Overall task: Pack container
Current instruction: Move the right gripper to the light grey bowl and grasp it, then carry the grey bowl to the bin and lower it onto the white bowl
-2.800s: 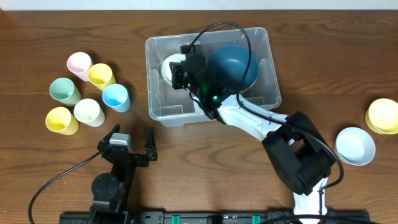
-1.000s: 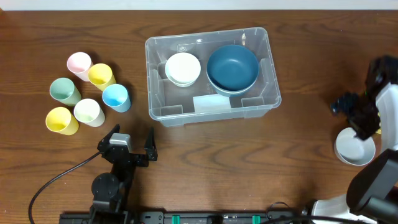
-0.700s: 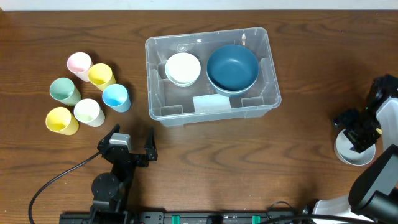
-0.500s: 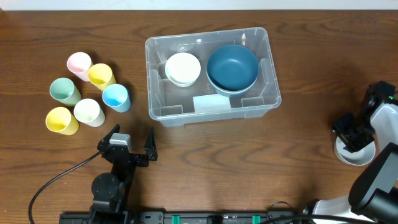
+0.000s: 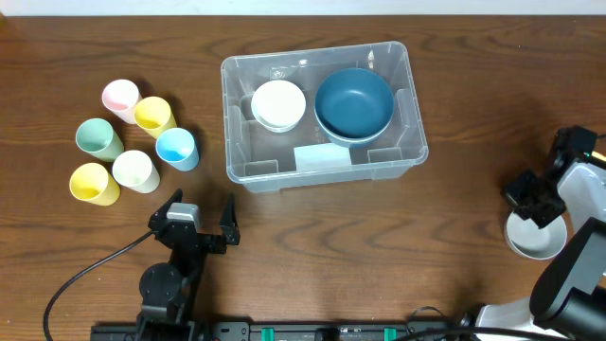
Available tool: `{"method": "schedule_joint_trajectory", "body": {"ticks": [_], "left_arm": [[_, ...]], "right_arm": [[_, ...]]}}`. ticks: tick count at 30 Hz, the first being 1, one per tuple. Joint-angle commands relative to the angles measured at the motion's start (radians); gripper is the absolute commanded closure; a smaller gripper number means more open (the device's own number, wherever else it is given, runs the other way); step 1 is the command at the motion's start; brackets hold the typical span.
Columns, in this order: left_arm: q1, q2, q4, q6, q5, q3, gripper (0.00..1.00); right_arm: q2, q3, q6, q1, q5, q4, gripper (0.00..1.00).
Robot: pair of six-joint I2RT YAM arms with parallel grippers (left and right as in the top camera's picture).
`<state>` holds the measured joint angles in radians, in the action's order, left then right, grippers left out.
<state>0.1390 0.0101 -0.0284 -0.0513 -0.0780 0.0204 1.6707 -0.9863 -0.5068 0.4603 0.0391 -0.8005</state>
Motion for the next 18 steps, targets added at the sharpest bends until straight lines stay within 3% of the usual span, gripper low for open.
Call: {"method": "schedule_joint_trajectory", "body": {"ticks": [1, 10, 18], "left_arm": [[-0.004, -0.006, -0.035, 0.006, -0.011, -0.016, 0.02], [-0.004, -0.006, -0.035, 0.006, -0.011, -0.016, 0.02], [-0.004, -0.006, -0.035, 0.006, -0.011, -0.016, 0.02]], "right_arm": [[-0.005, 0.002, 0.055, -0.037, -0.051, 0.032, 0.99], [-0.010, -0.136, 0.098, -0.160, -0.055, -0.022, 0.99], [-0.055, -0.515, 0.213, -0.348, -0.060, -0.240, 0.99]]}}
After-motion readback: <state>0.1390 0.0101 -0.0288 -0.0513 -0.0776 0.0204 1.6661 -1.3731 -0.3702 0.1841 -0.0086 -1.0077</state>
